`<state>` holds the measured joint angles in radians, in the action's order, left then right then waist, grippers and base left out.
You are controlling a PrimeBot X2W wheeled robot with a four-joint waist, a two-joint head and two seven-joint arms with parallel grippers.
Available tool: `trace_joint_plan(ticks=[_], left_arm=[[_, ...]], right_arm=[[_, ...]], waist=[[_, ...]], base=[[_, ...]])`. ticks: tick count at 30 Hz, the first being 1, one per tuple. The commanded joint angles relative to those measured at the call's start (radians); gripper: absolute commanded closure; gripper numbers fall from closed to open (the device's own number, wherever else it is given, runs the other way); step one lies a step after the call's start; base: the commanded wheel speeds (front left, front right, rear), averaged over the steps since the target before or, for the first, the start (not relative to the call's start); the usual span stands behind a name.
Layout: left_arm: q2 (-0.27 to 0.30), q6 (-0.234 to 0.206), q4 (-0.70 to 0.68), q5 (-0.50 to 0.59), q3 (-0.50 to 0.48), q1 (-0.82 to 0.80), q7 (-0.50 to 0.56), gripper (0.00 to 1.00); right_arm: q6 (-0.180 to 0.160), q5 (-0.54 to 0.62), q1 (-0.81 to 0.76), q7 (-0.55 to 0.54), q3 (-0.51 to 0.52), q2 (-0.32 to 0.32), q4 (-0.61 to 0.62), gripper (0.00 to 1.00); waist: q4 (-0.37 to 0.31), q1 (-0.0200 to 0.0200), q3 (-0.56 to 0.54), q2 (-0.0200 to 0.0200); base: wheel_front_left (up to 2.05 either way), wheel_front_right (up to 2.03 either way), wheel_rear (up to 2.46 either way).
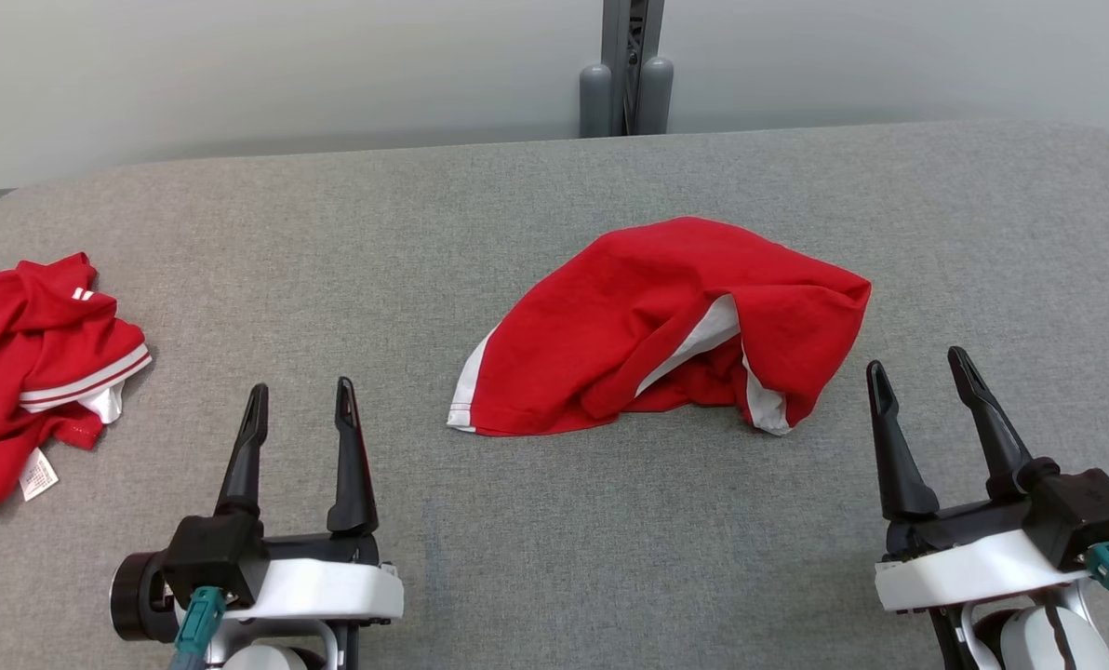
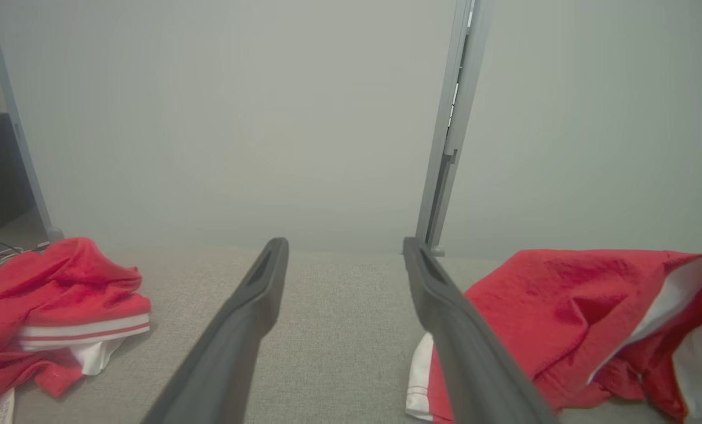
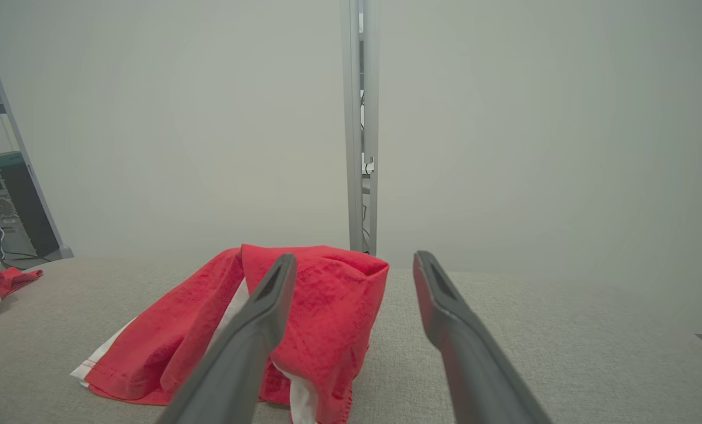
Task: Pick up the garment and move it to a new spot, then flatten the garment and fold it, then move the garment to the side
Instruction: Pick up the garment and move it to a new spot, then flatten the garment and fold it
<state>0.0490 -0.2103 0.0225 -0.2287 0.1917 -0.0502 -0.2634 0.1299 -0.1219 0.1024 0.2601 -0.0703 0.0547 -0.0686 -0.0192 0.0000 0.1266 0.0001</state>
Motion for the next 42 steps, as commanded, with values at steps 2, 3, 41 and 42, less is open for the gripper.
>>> trace_joint_plan(ticks=[2,3,41,42], left_arm=[[0.003,-0.007,0.009,-0.001,-0.008,-0.013,-0.002,0.0],[0.003,-0.008,0.013,-0.002,-0.01,-0.015,-0.002,0.0],[0.004,0.195,0.709,-0.235,0.203,-0.439,0.072,0.0],[0.003,0.202,0.718,-0.246,0.209,-0.442,0.074,0.52]], right_arm=[[0.002,-0.004,0.006,0.006,0.0,0.005,0.002,0.0],[0.002,-0.004,0.007,0.006,-0.001,0.005,0.001,0.0],[0.002,-0.022,0.075,0.006,-0.013,-0.002,0.007,0.0],[0.002,-0.021,0.074,0.006,-0.013,-0.002,0.007,0.0]], waist=[[-0.002,0.0,-0.001,-0.0001],[-0.004,0.0,-0.002,-0.0001],[-0.09,0.0,0.142,-0.0001],[-0.09,0.0,0.142,-0.0001]], base=[[0.0,0.0,0.0],[0.0,0.0,0.0],[0.0,0.0,0.0],[0.0,0.0,0.0]])
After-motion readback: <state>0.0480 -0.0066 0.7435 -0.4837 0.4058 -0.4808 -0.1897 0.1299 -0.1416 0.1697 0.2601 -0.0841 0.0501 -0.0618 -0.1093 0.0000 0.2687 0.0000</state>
